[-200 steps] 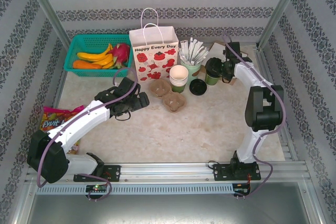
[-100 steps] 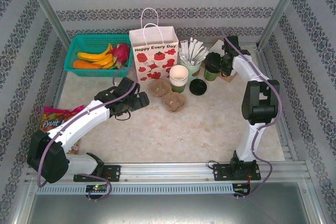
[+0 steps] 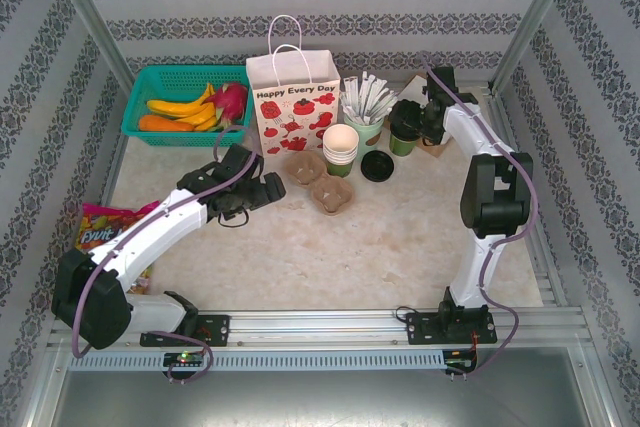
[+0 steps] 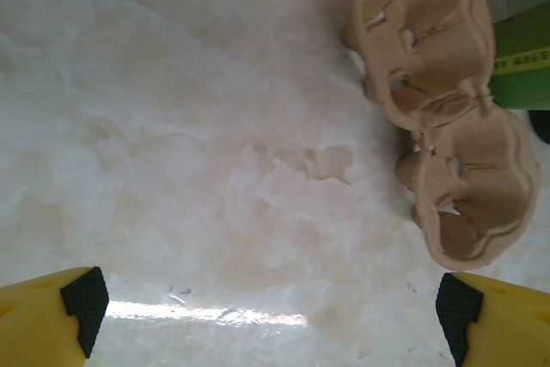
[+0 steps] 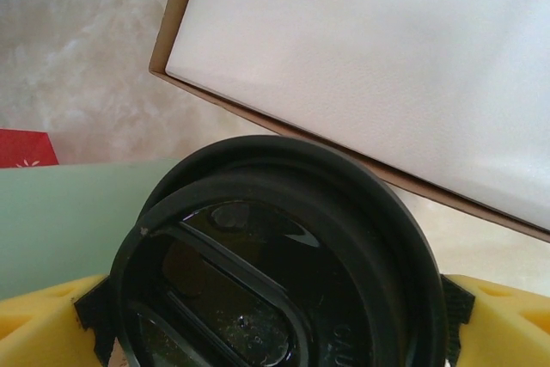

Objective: Pack the takeout coffee

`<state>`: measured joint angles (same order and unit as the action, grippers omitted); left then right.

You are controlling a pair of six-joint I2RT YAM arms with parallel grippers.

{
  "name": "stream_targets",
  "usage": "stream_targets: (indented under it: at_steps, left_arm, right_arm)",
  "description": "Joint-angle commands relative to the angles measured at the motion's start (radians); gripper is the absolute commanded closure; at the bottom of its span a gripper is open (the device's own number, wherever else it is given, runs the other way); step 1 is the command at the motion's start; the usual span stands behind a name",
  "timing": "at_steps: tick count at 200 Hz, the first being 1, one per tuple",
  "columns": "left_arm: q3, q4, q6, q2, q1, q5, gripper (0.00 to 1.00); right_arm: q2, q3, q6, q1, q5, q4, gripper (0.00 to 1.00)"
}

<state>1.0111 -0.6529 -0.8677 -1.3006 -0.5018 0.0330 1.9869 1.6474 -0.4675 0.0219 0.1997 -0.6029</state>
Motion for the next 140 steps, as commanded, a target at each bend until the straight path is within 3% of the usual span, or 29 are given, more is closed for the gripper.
stream_targets:
  at_steps: [1,53,76,105,124,140]
  left_arm:
    - [0.066,0.023,0.039,0.011,0.018,0.029,0.00]
    - [0.243,0.011,0.132,-0.049,0.103,0.058,0.00]
    - [0.348,0.028,0.189,-0.101,0.146,0.012,0.00]
    - [0.506,0.047,0.230,-0.202,0.233,0.060,0.00]
    - [0.631,-0.003,0.273,-0.287,0.256,0.030,0.02]
    - [0.691,0.013,0.290,-0.336,0.282,0.018,0.04]
  right_arm:
    - [-0.082,-0.003,0.009,0.000,0.003,-0.014,0.03]
    - [-0.274,-0.148,-0.016,-0.001,-0.075,0.031,0.02]
    - [-0.430,-0.302,-0.074,0.016,-0.111,0.089,0.02]
    - [-0.648,-0.537,-0.155,0.087,-0.186,0.205,0.02]
    - [-0.759,-0.660,-0.272,0.125,-0.216,0.223,0.02]
    - [-0.833,-0.749,-0.281,0.169,-0.223,0.253,0.02]
